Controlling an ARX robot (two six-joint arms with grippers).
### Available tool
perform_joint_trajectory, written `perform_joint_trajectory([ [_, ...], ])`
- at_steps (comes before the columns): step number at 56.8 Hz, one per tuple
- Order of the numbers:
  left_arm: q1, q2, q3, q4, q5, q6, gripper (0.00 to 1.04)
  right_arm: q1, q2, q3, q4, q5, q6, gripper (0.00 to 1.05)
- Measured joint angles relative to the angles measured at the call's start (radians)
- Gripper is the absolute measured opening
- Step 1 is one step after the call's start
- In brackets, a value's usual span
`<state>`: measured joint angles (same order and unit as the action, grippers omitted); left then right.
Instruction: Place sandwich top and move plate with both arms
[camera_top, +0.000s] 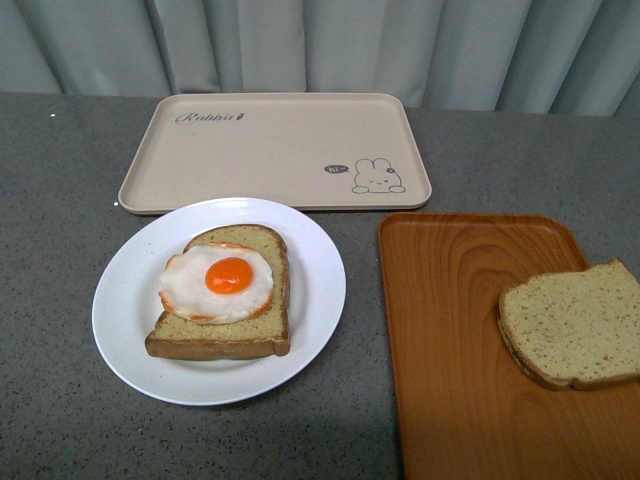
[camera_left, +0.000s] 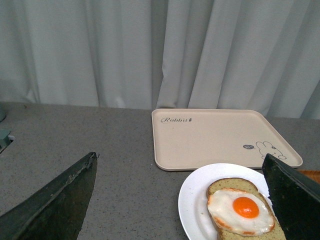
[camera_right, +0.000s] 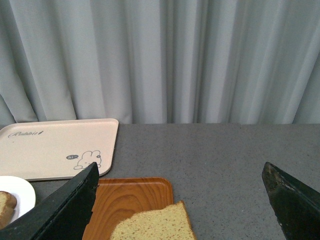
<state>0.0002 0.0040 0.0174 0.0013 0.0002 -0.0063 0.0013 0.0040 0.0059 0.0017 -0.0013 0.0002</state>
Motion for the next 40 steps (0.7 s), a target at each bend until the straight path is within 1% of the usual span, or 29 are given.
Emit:
perform_joint_trajectory([
  [40,0.000,0.000,0.000,0.000,0.000,0.000,0.98,0.000,0.000,0.000,0.000,0.000,0.000,0.96],
])
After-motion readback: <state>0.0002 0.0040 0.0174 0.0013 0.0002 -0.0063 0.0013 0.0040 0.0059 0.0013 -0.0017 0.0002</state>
